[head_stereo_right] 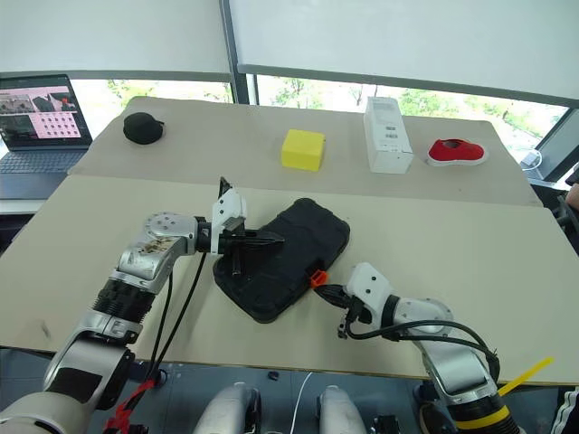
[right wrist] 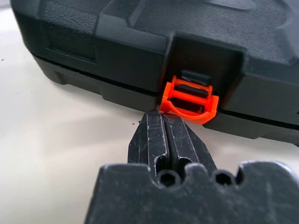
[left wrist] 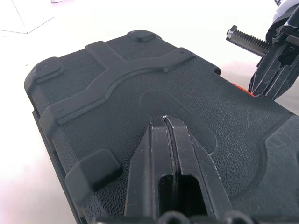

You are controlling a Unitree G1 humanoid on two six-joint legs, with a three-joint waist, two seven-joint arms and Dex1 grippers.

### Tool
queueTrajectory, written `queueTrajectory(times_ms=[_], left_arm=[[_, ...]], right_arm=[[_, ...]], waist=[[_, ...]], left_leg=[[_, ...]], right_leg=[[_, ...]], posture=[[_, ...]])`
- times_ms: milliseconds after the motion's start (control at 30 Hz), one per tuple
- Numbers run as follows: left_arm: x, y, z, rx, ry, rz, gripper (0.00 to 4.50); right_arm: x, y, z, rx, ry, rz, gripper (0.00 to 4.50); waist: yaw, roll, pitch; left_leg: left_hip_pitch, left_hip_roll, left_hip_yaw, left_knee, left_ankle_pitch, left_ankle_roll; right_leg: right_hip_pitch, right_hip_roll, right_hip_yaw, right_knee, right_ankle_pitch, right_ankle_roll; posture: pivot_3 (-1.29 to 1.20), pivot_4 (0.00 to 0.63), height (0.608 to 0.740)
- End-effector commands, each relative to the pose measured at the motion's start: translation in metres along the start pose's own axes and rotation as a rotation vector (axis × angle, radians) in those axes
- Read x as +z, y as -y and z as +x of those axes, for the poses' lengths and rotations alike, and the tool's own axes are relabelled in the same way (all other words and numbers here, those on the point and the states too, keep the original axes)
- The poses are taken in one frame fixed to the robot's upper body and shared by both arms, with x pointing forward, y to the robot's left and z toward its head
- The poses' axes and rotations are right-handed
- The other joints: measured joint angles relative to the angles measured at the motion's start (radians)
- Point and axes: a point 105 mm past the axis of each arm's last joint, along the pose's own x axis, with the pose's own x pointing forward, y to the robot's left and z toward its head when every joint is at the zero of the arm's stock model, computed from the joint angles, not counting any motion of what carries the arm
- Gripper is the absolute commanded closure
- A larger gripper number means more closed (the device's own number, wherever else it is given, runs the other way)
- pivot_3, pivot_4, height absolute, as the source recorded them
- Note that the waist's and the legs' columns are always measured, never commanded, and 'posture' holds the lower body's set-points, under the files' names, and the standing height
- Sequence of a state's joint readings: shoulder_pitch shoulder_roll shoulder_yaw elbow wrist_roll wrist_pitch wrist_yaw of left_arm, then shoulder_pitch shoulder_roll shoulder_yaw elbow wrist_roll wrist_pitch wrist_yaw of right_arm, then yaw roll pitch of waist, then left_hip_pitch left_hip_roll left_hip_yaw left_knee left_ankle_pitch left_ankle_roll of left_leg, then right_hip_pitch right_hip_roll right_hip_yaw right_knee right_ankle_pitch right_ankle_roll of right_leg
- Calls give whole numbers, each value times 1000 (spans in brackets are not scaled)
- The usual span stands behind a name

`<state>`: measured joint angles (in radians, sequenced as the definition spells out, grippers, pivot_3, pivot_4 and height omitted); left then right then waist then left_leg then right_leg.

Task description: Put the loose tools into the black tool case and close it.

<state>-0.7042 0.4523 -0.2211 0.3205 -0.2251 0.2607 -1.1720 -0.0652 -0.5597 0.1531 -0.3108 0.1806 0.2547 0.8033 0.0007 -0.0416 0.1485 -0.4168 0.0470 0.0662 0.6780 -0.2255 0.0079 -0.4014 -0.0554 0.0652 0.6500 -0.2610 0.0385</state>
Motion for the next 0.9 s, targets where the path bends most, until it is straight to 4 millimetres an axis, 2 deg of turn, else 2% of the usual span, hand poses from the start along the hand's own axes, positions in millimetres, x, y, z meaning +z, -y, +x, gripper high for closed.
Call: queueTrajectory(times_ms=[33,467,833,900], left_arm=[[-27,8,4,-22,-73,-55,4500],[-39,21,13,-69,-104,-71,4500],[-40,27,17,-96,-112,-81,4500],[-41,28,17,-95,-115,-84,4500]], right_arm=[[25,5,-1,-20,98,-62,4461],[40,10,-3,-34,162,-91,4461],[17,16,11,-58,72,-78,4461],[8,8,9,-8,14,-70,4461]], waist=[[-1,1,-1],[-7,5,-3],[-13,13,-12],[-13,13,-14]], left_leg=[[0,0,0,0,0,0],[8,0,0,-1,0,0],[13,0,0,-1,0,0],[14,0,0,-1,0,0]], right_leg=[[0,0,0,0,0,0],[8,0,0,-1,0,0],[13,0,0,-2,0,0],[14,0,0,-2,0,0]], posture=[[0,150,740],[0,150,740],[0,150,740],[0,150,740]])
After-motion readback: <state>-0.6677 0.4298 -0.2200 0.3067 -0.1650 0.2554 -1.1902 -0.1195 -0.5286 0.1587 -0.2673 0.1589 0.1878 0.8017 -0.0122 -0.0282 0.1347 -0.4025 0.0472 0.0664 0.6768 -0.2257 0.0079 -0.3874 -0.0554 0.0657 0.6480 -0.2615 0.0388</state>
